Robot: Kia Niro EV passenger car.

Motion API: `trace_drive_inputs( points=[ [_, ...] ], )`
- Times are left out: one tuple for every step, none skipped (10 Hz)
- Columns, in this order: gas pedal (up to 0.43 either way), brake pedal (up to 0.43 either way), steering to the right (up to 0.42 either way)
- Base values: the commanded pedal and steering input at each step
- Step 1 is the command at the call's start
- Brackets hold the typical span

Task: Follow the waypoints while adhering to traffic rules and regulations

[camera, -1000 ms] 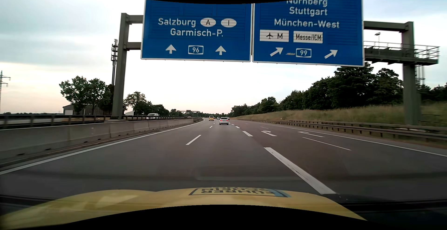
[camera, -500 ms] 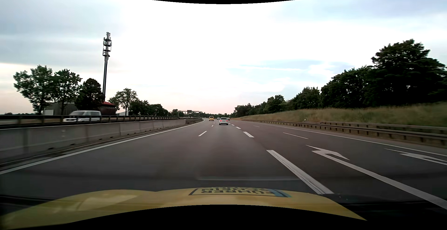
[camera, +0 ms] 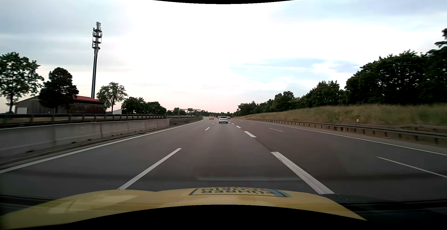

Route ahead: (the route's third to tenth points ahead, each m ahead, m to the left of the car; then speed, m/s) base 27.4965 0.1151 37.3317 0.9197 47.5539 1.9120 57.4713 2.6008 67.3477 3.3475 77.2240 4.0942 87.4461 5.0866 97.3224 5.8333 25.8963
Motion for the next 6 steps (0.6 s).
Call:
trace_drive_inputs(
  points=[
    [0.177,0.0,-0.007],
    [0.177,0.0,-0.008],
    [0.177,0.0,-0.008],
    [0.177,0.0,-0.008],
    [0.177,0.0,-0.008],
    [0.177,0.0,-0.008]
  ],
)
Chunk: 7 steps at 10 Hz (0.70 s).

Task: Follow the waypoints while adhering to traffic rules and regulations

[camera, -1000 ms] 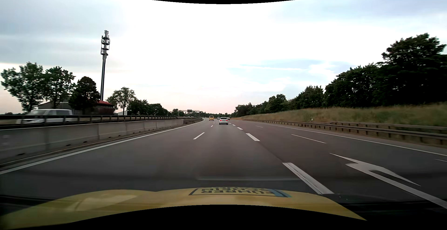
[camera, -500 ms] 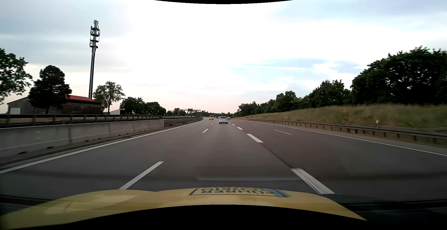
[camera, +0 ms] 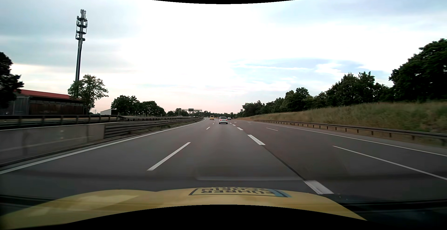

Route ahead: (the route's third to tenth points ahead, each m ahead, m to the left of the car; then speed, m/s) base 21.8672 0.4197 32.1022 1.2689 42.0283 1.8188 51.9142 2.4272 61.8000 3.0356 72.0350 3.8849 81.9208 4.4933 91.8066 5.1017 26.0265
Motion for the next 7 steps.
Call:
trace_drive_inputs(
  points=[
    [0.177,0.0,-0.008],
    [0.177,0.0,-0.008],
    [0.177,0.0,-0.008],
    [0.177,0.0,-0.007],
    [0.177,0.0,-0.007],
    [0.177,0.0,-0.008],
    [0.177,0.0,-0.007]
  ],
)
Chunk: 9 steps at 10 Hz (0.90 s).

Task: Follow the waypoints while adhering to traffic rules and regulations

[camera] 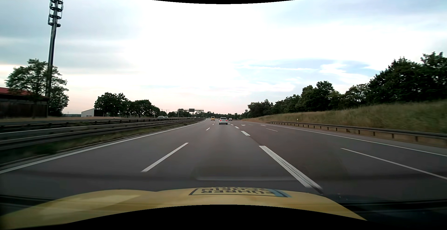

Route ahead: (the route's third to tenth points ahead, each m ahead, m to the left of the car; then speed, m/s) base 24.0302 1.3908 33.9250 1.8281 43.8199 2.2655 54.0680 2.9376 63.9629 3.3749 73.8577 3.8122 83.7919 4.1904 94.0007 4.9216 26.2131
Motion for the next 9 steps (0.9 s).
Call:
trace_drive_inputs(
  points=[
    [0.177,0.0,-0.007],
    [0.177,0.0,-0.007],
    [0.169,0.0,-0.007],
    [0.169,0.0,-0.008],
    [0.169,0.0,-0.008],
    [0.169,0.0,-0.009],
    [0.169,0.0,-0.009],
    [0.169,0.0,-0.009],
    [0.157,0.0,-0.009]
  ],
)
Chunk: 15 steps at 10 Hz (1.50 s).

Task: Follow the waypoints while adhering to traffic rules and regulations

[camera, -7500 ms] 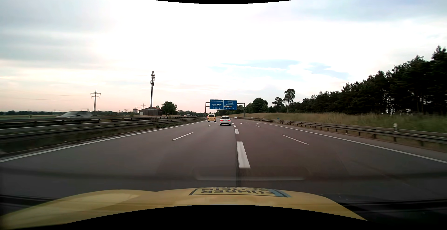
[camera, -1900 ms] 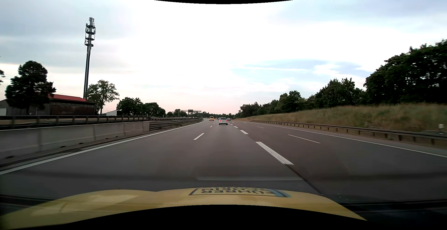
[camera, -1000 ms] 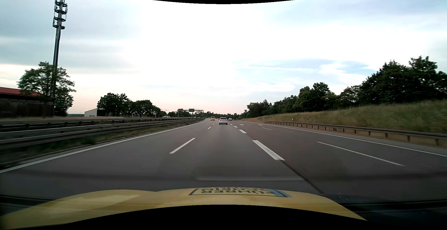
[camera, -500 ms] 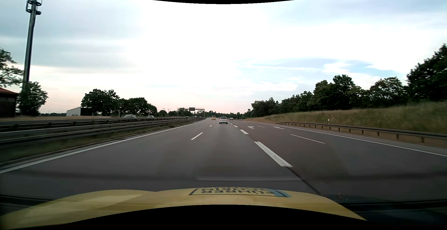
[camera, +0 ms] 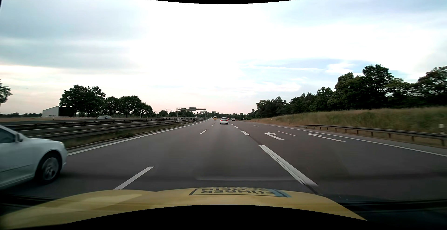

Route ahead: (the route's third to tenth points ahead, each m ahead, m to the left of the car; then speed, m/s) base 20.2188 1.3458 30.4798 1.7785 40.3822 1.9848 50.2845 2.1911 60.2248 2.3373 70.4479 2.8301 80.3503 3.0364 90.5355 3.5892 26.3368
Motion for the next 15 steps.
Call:
trace_drive_inputs(
  points=[
    [0.15,0.0,-0.008],
    [0.15,0.0,-0.008],
    [0.15,0.0,-0.008],
    [0.15,0.0,-0.008],
    [0.15,0.0,-0.008],
    [0.15,0.0,-0.007],
    [0.15,0.0,-0.006],
    [0.15,0.0,-0.005],
    [0.15,0.0,-0.005],
    [0.15,0.0,-0.005],
    [0.157,0.0,-0.005],
    [0.157,0.0,-0.005],
    [0.157,0.0,-0.005],
    [0.157,0.0,-0.005],
    [0.157,0.0,-0.006]
  ],
)
